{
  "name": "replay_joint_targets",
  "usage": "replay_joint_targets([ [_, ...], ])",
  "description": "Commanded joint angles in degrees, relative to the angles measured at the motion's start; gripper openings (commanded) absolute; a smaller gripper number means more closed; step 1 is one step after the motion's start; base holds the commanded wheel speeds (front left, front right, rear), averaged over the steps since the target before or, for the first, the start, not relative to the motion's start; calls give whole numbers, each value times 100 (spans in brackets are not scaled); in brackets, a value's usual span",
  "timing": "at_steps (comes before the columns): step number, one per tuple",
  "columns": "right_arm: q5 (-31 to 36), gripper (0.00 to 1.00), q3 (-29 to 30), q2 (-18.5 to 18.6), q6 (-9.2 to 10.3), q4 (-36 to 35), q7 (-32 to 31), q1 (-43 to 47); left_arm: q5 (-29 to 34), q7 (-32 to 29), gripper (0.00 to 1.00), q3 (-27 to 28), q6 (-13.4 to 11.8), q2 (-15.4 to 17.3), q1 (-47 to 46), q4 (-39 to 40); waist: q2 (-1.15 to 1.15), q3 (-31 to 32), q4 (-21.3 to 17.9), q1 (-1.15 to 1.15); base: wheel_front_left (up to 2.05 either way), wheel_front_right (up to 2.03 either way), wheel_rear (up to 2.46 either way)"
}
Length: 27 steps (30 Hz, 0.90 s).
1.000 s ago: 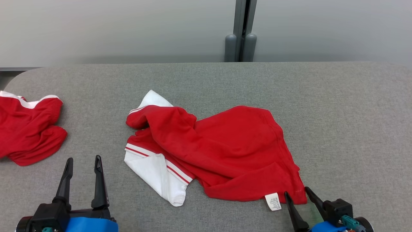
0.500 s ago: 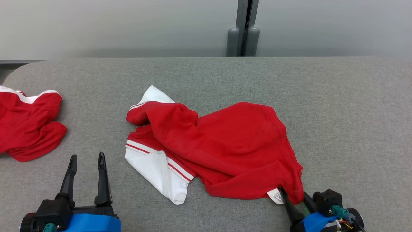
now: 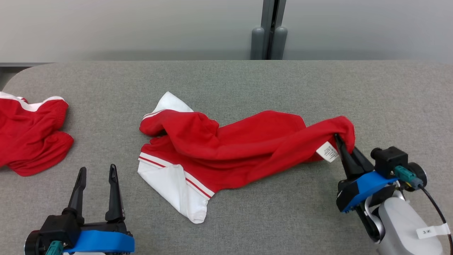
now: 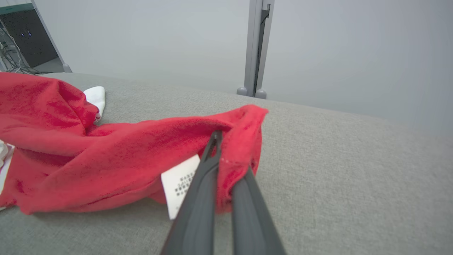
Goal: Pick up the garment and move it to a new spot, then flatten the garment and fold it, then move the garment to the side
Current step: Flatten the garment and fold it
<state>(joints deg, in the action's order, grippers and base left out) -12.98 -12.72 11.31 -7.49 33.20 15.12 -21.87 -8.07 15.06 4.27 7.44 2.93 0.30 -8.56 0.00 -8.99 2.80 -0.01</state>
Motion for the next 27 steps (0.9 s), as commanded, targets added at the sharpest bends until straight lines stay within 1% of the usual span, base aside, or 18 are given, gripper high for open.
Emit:
replay_joint_targets([
  [1, -11, 0, 34, 39, -1, 22, 5, -167, -27, 16, 100, -33, 6, -5, -106, -12, 0, -2, 14, 1, 0, 0, 0],
  [5, -53, 0, -5, 58, -1, 93, 5, -154, -96, 16, 100, -60, 6, -5, -91, -64, 0, 84, 20, 1, 0, 0, 0],
  [7, -105, 0, -69, 57, -1, 105, 5, 81, -129, 16, 100, -87, 6, -6, -35, -113, 0, 151, 12, 1, 0, 0, 0],
  [12, -176, 0, -89, 8, -1, -190, 4, 960, -221, 16, 100, -177, 6, -5, 159, -221, 0, 392, -58, 1, 0, 0, 0],
  [14, -197, 0, -13, -19, -1, -380, 4, 1401, -239, 16, 100, -202, 6, -4, 220, -258, 0, 479, -92, 1, 0, 0, 0],
  [18, -202, 0, 86, 88, -1, -712, 4, 2054, -232, 16, 100, -240, 6, -5, 306, -268, 0, 568, -174, 1, 0, 0, 0],
  [21, -222, 0, 125, 177, -1, -939, 4, 2372, -208, 16, 100, -239, 6, -4, 306, -272, 0, 583, -218, 1, 0, 0, 0],
  [26, -336, 0, 164, 248, 0, -1022, 4, 2694, -186, 16, 100, -275, 6, -5, 272, -294, 0, 586, -220, 1, 0, 0, 0],
  [27, -367, 16, 168, 244, -1, -1022, 4, 2740, -182, 16, 100, -277, 6, -5, 266, -297, 0, 587, -218, 1, 0, 0, 0],
])
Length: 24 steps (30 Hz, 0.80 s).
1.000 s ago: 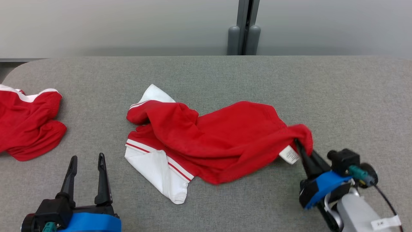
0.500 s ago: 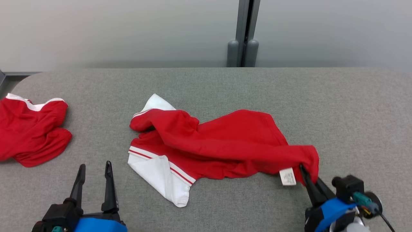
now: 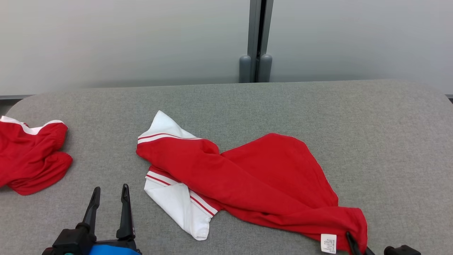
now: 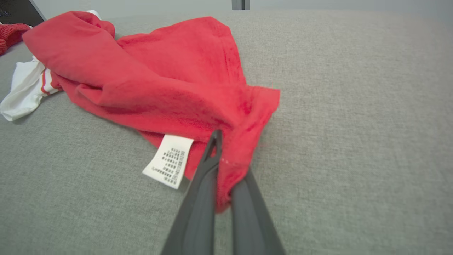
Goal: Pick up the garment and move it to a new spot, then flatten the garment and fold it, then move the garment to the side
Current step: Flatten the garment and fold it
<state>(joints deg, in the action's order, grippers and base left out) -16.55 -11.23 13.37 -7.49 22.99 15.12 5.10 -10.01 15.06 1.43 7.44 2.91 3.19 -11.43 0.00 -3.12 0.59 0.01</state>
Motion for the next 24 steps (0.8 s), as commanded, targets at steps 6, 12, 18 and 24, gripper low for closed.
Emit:
replay_joint_targets([
  [6, 105, 100, 300, -71, -1, -407, 4, -25, 12, 16, 100, 20, 6, -1, 0, -41, 0, -4, -15, -1, 0, 0, 0],
  [12, 405, 100, 846, -385, -1, -1322, 4, -235, 46, 16, 100, 39, 6, -2, -25, -34, 0, -12, 8, -1, 0, 0, 0],
  [18, 818, 100, 489, -645, -1, -1742, 4, -465, 92, 16, 100, 53, 6, -2, -114, -27, 0, -76, 47, -1, 0, 0, 0],
  [24, 998, 100, 135, -819, -1, -1321, 4, -643, 92, 16, 100, -21, 6, -2, -160, -53, 0, -122, 110, -1, 0, 0, 0],
])
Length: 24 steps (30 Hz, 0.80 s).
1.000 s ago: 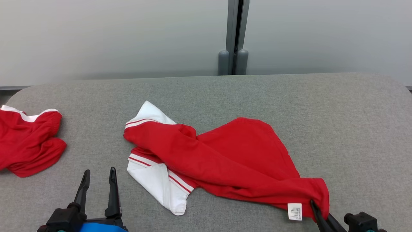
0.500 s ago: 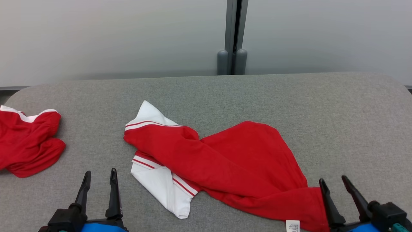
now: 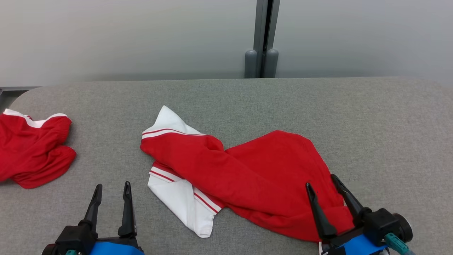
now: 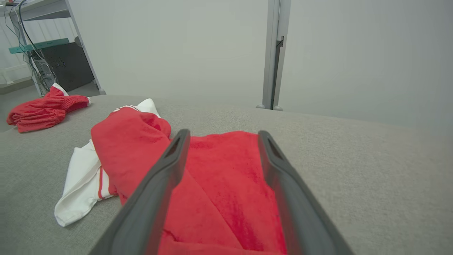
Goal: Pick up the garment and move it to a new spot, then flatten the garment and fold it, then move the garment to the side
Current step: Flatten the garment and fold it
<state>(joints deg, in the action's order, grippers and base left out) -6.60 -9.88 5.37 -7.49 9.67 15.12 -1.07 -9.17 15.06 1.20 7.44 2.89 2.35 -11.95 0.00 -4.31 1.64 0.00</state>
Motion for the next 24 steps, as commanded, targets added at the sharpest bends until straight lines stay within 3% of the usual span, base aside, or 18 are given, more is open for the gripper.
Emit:
replay_joint_targets([
  [1, 10, 100, -20, -37, -1, 73, 4, -53, 4, 16, 100, -8, 6, -1, -81, -7, 0, -10, 6, 0, 0, 0, 0],
  [12, 38, 100, -43, -36, -1, 365, 4, -305, 16, 16, 100, -416, 6, 258, -748, -367, 0, -212, -104, 0, 0, 0, 0],
  [24, 8, 100, -57, -38, -1, 557, 4, -507, -78, 16, 100, -790, 6, 567, -1672, -2031, 0, -492, -327, 0, 0, 0, 0],
])
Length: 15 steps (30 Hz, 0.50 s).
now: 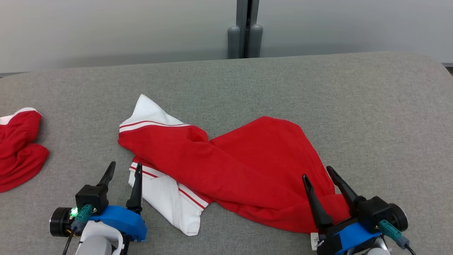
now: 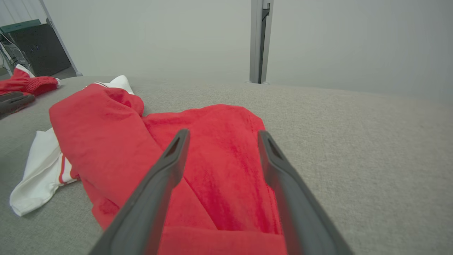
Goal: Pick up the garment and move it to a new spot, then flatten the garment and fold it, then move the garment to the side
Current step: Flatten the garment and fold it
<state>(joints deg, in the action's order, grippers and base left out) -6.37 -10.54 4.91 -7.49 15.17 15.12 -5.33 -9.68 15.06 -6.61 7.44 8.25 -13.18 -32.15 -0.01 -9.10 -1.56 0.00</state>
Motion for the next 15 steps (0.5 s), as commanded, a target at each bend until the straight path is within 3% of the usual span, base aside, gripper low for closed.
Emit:
replay_joint_targets([
  [1, -10, 100, 3, 7, -1, 9, 4, -109, -51, 16, 100, -31, 6, 46, -192, -119, 1, -46, -28, 0, 0, 0, 0],
  [15, 85, 100, -57, -7, -1, 29, 4, -397, -352, 16, 100, -383, 6, 288, -1088, -1568, 1, -476, -285, 0, 0, 0, 0],
])
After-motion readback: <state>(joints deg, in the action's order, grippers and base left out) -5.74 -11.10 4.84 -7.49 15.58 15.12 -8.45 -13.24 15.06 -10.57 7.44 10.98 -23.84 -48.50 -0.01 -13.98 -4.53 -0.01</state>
